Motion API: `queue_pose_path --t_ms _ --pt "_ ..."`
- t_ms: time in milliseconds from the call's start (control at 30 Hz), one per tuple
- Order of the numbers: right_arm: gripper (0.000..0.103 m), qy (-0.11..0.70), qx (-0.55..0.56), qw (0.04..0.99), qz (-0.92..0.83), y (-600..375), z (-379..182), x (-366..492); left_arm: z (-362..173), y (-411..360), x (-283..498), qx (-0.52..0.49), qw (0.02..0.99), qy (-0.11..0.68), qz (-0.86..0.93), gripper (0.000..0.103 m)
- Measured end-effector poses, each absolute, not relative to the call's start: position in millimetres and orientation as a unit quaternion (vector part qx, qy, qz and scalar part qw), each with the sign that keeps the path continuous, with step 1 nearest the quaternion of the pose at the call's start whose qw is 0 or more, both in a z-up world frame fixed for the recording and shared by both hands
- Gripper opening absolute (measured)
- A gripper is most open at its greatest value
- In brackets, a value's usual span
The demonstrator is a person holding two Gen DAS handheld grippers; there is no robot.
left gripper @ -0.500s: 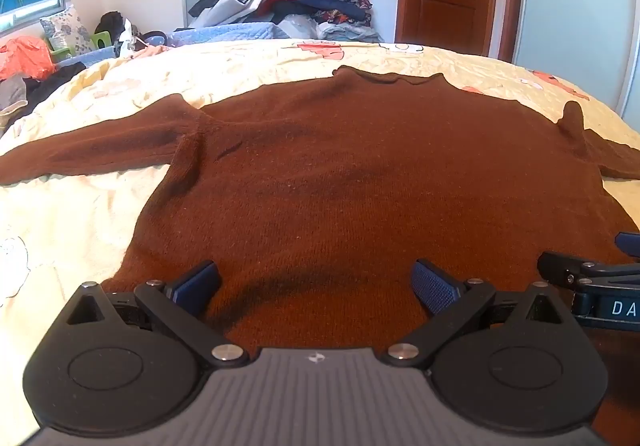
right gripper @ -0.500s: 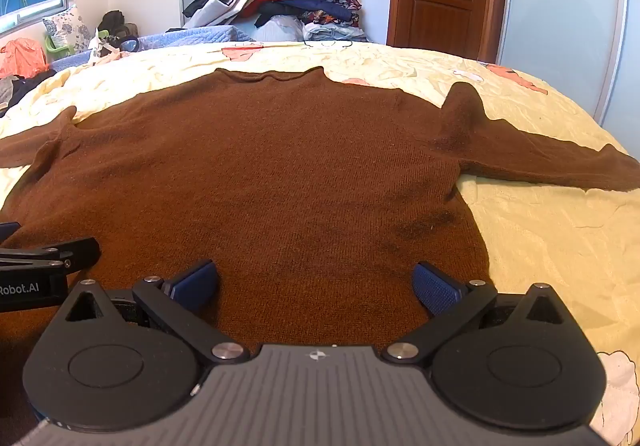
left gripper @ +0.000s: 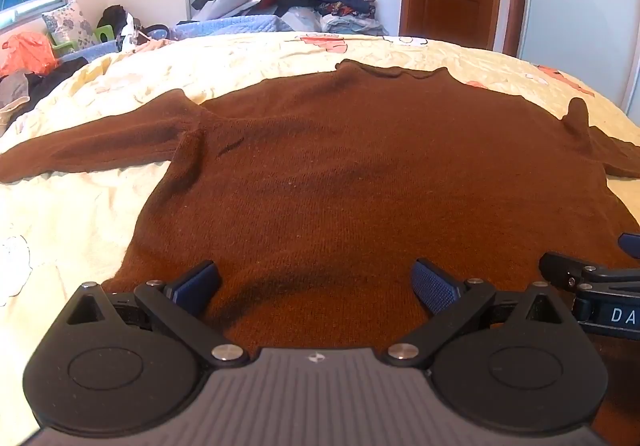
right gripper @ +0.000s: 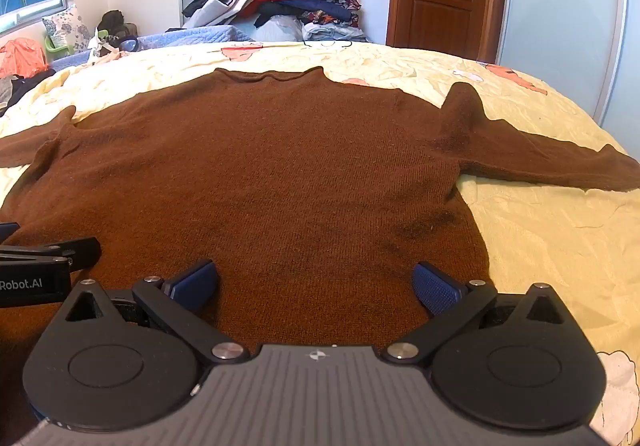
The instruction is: Fold small clothes
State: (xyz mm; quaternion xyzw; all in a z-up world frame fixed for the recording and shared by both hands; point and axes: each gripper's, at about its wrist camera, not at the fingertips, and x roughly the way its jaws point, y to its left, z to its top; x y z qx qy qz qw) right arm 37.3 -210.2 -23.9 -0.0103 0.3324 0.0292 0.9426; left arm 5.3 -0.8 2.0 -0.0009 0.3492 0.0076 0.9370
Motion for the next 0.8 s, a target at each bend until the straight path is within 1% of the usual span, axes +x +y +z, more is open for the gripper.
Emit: queue_pose_path --t_ms 800 --pt "0.103 0.333 -0.011 0.943 0.029 -210.0 -24.2 37.8 0.7 -3.7 -1.0 0.0 0.941 0.338 0.02 0.103"
